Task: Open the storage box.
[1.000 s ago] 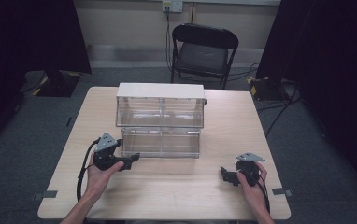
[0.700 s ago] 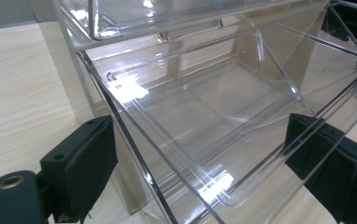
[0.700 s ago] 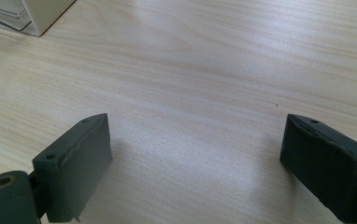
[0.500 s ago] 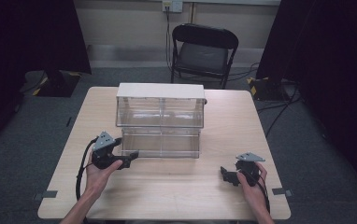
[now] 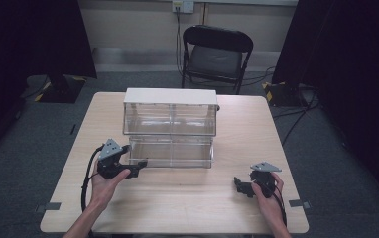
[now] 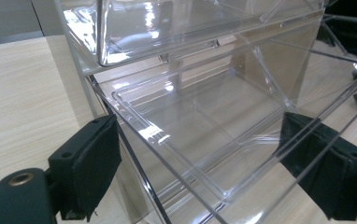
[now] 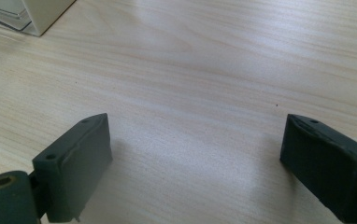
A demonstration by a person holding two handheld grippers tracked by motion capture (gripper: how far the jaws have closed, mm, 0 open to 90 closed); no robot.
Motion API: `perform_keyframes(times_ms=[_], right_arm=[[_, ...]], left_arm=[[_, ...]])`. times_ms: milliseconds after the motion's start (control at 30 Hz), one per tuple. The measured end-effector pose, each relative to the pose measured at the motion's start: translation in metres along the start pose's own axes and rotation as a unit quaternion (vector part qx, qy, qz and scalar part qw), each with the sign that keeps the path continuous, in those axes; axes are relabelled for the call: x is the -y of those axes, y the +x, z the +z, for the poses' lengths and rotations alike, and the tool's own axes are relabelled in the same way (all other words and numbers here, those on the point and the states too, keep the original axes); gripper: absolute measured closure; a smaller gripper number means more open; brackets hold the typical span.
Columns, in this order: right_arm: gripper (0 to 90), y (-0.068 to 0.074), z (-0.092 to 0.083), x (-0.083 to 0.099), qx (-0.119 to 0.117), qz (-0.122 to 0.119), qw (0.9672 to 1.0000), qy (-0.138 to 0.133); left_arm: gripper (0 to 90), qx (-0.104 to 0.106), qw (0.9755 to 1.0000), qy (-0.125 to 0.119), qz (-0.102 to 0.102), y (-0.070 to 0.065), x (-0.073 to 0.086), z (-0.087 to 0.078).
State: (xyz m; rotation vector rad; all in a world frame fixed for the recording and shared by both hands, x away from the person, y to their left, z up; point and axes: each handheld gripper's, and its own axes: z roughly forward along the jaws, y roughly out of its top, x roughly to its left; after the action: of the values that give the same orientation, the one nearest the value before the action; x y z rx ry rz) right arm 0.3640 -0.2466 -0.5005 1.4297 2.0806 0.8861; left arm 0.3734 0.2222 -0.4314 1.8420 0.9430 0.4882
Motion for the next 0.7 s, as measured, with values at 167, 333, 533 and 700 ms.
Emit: perform_keyframes(times_ms=[167,333,533,700], right_arm=[[8.0,0.0,0.0,0.0,0.0,0.0,1.0,0.0],[8.0,0.0,0.0,0.0,0.0,0.0,1.0,0.0],[8.0,0.0,0.0,0.0,0.0,0.0,1.0,0.0],[8.0,0.0,0.0,0.0,0.0,0.0,1.0,0.0]], left_arm=[[15.1,0.001,1.0,-0.002,0.005,0.0028,-0.0021,0.0],[14.6,0.0,1.0,-0.005,-0.001,0.0022,-0.0053,0.0012],[14.4,0.001,1.0,-0.003,-0.002,0.0032,-0.0085,0.0011],[12.7,0.003,1.0,-0.004,-0.004,0.0037,-0.009,0.0021]])
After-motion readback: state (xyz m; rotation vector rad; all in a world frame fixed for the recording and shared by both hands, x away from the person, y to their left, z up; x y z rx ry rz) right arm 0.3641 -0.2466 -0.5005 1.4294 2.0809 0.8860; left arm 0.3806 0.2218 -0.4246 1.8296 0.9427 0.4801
